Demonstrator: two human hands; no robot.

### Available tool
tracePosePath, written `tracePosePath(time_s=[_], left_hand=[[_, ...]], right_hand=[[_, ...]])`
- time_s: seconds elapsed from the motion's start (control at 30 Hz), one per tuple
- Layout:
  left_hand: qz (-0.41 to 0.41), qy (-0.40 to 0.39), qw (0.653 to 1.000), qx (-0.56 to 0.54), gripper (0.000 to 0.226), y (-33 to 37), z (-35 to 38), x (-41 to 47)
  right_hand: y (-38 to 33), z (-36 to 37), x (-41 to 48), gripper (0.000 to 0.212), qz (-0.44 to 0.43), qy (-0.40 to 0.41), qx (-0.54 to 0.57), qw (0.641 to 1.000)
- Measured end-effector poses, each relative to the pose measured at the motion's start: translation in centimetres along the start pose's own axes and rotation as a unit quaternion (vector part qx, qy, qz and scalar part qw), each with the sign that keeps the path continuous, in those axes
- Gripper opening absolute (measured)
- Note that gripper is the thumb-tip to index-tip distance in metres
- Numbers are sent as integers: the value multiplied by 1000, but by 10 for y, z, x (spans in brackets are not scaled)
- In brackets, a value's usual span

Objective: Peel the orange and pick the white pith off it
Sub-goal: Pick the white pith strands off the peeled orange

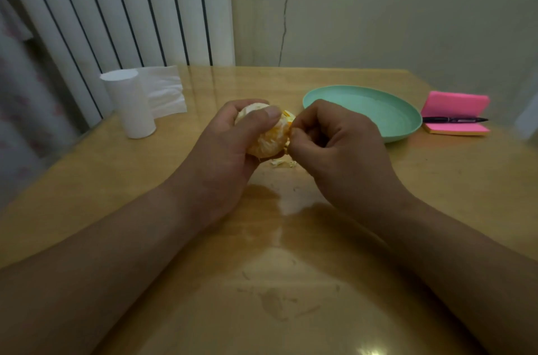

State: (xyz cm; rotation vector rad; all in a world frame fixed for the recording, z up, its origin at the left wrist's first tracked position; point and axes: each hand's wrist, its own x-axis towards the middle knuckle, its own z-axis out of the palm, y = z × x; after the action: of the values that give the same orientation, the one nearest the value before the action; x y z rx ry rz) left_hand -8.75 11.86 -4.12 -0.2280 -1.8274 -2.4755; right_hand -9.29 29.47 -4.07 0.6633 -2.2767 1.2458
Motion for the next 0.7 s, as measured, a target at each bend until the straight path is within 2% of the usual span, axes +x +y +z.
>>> tracePosePath(time_s=[0.2, 0.37, 0.7], left_hand=[[-16, -19, 999, -40, 56, 0, -5, 2], [-24, -16, 995, -96, 39, 3, -3, 2], [-46, -7, 992, -119, 30, 5, -5, 2]], right_hand=[[0, 0, 0, 10, 16, 1, 53, 998], [2, -2, 1, 10, 34, 9, 83, 996], [2, 2, -1, 12, 39, -29, 11, 999]])
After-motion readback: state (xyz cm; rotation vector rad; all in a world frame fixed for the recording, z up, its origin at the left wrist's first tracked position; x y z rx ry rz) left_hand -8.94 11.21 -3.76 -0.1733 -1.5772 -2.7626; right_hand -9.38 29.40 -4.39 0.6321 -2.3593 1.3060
